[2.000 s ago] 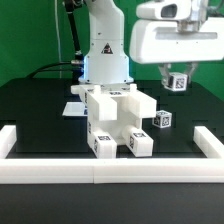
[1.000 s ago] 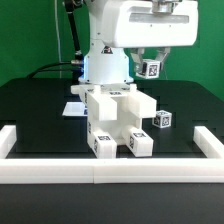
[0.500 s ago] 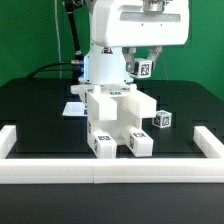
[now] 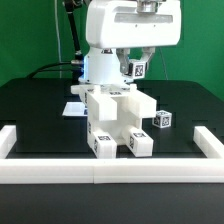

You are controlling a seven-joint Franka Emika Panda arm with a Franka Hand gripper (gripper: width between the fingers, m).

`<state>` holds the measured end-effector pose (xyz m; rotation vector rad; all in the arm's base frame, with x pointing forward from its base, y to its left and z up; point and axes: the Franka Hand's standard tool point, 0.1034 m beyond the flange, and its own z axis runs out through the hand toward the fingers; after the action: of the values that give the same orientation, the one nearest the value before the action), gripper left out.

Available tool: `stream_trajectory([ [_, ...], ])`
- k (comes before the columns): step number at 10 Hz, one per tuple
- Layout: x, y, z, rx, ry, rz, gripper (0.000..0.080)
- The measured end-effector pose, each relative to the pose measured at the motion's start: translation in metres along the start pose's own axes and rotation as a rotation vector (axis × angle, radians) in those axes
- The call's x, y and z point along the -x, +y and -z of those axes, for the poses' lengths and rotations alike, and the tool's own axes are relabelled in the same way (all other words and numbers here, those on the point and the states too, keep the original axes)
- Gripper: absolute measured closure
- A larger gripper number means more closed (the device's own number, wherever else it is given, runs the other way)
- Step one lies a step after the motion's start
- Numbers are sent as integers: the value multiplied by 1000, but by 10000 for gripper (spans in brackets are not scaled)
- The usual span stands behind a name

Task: Assemble chair

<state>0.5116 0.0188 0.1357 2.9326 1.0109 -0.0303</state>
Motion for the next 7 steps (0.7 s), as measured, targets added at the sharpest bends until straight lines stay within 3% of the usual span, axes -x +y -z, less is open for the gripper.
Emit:
stream_trajectory([
  [7,5,-3,-6,0,-3,-16,519],
])
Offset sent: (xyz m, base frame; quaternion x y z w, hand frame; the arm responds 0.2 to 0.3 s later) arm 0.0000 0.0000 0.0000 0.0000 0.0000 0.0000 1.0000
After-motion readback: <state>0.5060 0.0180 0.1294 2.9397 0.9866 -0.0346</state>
